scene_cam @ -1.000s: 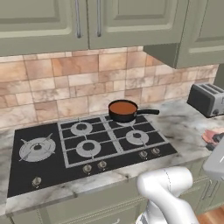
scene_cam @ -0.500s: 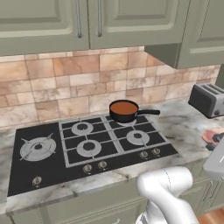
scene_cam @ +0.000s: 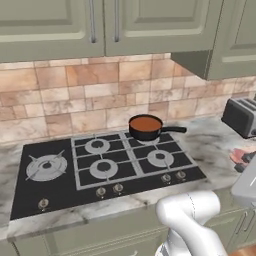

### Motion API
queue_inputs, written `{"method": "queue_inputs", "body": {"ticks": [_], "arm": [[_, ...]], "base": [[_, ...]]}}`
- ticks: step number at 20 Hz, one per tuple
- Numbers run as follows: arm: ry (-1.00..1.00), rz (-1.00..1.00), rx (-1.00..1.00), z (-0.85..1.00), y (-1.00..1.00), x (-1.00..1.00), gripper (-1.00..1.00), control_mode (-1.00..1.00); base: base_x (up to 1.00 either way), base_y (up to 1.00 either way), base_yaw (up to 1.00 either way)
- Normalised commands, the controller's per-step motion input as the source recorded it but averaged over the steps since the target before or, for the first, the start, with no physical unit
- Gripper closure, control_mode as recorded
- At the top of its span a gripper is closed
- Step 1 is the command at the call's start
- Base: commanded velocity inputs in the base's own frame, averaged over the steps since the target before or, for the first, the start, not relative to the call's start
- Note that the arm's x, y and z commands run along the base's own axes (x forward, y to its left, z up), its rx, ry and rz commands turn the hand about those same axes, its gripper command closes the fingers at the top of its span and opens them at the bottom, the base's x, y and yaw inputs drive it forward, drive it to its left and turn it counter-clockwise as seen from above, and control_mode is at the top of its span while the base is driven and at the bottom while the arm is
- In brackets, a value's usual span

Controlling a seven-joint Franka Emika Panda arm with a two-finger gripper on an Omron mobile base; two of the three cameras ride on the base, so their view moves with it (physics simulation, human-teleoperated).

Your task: Retrieve the steak from the fridge and place it on the saucepan with marinade on the stove.

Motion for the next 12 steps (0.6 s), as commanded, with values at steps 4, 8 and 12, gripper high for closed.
{"method": "queue_inputs", "body": {"ticks": [4, 8, 12], "arm": [[0.00, 0.00, 0.00, 0.00, 0.00, 0.00, 1.00, 1.00], [0.00, 0.00, 0.00, 0.00, 0.00, 0.00, 1.00, 1.00], [0.00, 0.00, 0.00, 0.00, 0.00, 0.00, 1.00, 1.00]], "base": [[1.00, -0.05, 0.18], [0.94, -0.06, 0.19], [0.82, -0.06, 0.19]]}}
